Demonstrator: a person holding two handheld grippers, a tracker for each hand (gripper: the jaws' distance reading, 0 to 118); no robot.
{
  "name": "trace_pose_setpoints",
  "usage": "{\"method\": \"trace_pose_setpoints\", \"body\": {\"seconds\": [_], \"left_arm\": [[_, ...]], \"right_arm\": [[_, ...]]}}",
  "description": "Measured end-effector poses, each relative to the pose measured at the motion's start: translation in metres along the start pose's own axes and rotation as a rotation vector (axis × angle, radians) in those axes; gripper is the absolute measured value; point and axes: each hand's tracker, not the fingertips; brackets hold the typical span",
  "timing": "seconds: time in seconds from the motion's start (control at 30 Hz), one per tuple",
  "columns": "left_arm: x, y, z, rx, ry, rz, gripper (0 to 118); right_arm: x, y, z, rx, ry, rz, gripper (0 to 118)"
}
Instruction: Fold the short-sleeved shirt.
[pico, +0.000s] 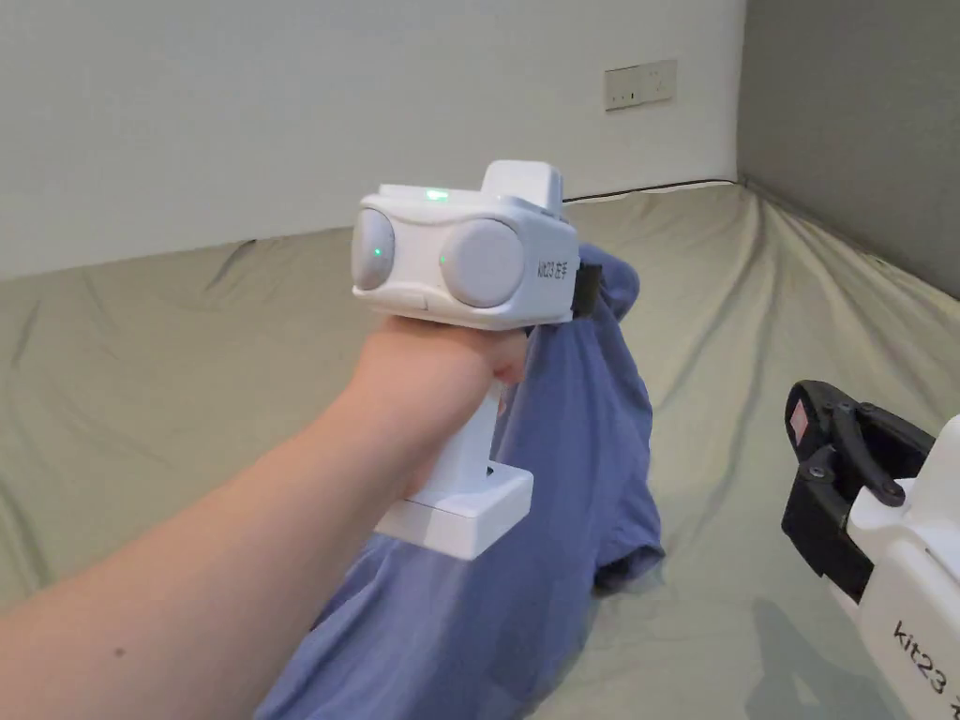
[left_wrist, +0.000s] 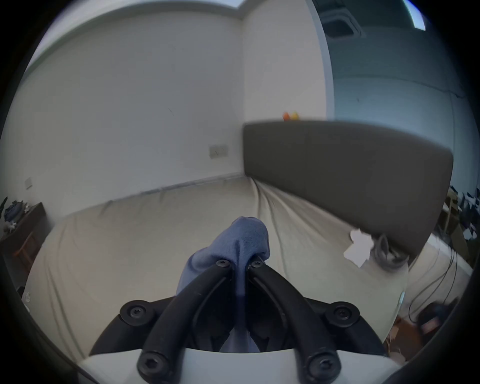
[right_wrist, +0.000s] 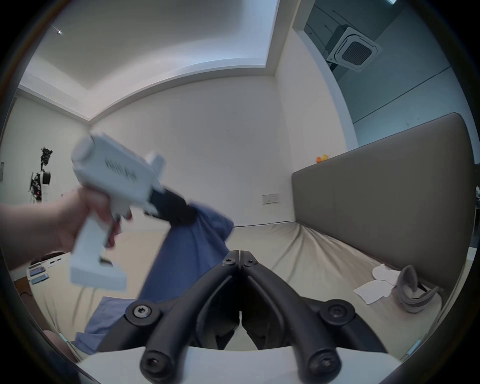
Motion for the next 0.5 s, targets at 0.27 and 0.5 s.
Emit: {"method": "trace_pose_setpoints", "body": {"seconds": [0.27,0.5], "left_arm": [[0.065,-0.114,-0.103,-0.275,-0.093,-0.045,4],[0.071,-0.140,-0.109,-0.284,-0.137,-0.031,104]], "right_arm": [[0.040,-0.011,-0.004,-0.041,-0.067,-0.010,0],[0.039,-0.019,-0.011,-0.074,-0.059,0.020,0]]}}
